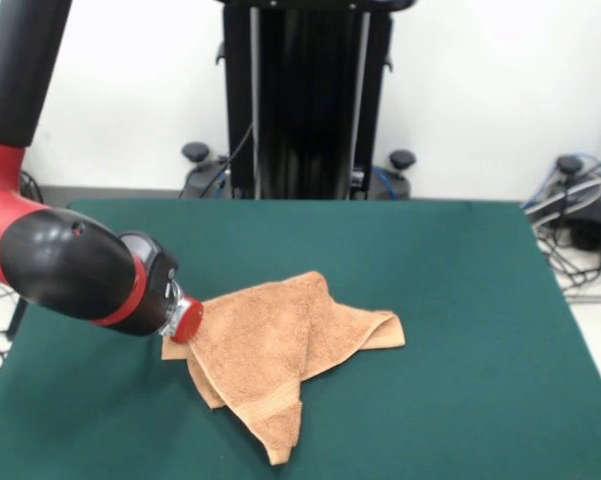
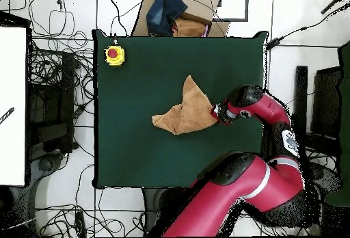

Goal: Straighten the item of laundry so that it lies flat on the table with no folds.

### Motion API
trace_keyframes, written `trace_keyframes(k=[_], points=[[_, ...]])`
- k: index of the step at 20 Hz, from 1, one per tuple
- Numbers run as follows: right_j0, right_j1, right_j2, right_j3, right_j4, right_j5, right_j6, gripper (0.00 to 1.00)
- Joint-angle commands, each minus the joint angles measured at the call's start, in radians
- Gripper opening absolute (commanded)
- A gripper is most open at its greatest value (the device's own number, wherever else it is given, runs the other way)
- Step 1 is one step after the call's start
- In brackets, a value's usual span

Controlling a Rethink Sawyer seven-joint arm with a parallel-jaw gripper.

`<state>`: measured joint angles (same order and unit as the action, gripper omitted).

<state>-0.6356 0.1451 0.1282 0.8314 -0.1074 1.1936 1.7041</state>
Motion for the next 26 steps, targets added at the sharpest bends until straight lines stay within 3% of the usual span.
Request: trace_keyframes(k=[1, 4, 9, 13, 23, 26], points=[[0.000, -0.003, 0.058, 0.075, -0.056, -0.133, -0.116, 0.00], [-0.004, -0.021, 0.058, 0.111, -0.058, -0.187, -0.099, 0.00], [0.007, -0.283, -0.040, 0.415, -0.082, -0.198, -0.023, 0.00], [0.017, -0.363, -0.082, 0.479, -0.094, -0.176, 0.017, 0.00], [0.012, -0.357, -0.063, 0.509, -0.093, -0.206, 0.058, 0.00], [0.010, -0.364, -0.059, 0.558, -0.080, -0.254, 0.083, 0.00]])
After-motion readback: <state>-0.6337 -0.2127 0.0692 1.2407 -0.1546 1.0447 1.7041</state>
